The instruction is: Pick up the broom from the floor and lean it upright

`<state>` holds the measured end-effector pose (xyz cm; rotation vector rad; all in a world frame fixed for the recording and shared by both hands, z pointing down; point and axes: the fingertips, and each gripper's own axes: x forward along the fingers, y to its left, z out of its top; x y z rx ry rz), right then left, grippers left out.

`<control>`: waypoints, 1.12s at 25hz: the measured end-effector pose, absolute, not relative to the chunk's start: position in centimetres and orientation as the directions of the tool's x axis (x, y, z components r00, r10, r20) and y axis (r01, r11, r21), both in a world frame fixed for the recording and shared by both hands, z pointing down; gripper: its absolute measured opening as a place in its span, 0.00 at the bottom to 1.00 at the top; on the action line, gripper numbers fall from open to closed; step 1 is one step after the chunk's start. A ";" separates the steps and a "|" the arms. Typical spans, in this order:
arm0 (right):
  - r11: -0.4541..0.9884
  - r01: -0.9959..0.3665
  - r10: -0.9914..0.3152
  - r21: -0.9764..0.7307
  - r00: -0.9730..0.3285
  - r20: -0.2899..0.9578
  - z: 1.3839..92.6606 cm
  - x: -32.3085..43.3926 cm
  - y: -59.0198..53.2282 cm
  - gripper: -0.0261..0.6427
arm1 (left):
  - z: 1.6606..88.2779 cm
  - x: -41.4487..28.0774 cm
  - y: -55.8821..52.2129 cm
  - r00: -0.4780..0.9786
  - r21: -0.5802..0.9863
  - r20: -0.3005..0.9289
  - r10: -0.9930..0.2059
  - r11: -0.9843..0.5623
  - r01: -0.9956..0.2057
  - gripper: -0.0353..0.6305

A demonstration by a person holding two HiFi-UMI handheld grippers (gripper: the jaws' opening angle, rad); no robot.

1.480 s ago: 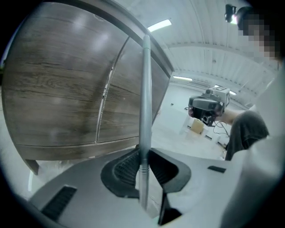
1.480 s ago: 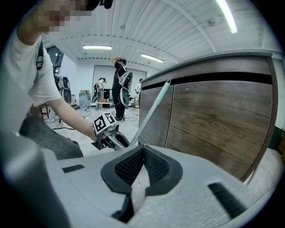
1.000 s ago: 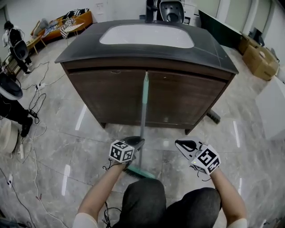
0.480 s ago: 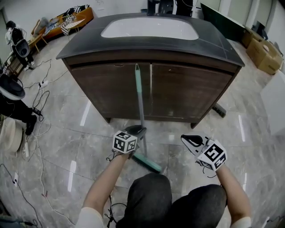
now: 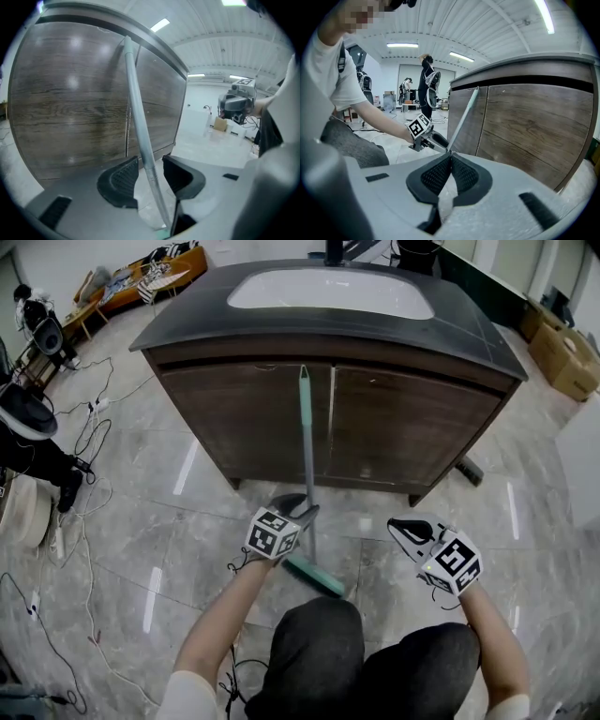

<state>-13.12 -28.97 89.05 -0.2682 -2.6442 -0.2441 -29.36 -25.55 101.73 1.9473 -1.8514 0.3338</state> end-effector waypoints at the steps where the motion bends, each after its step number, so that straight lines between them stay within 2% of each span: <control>1: 0.966 0.227 0.145 0.125 -0.872 0.468 89.2 -13.1 -29.0 0.04 | 101.6 -29.4 -25.4 0.076 0.131 0.460 -0.885 -0.018 -0.991 0.27; 8: 0.961 0.245 0.156 0.125 -0.860 0.487 89.9 -13.5 -28.7 0.04 | 98.2 -30.0 -23.1 0.022 0.053 0.422 -0.906 0.001 -0.999 0.28; 16: 0.968 0.226 0.145 0.111 -0.861 0.487 90.7 -12.5 -29.8 0.04 | 96.6 -27.1 -22.1 0.075 0.018 0.403 -0.912 -0.074 -0.997 0.28; 23: 0.980 0.191 0.141 0.056 -0.867 0.479 91.3 -10.7 -30.5 0.04 | 96.6 -23.6 -21.8 0.147 0.043 0.374 -0.916 -0.141 -0.989 0.16; 28: 0.987 0.160 0.154 -0.024 -0.881 0.447 94.1 -10.0 -30.8 0.04 | 99.3 -21.0 -23.1 0.217 0.080 0.371 -0.903 -0.201 -0.976 0.14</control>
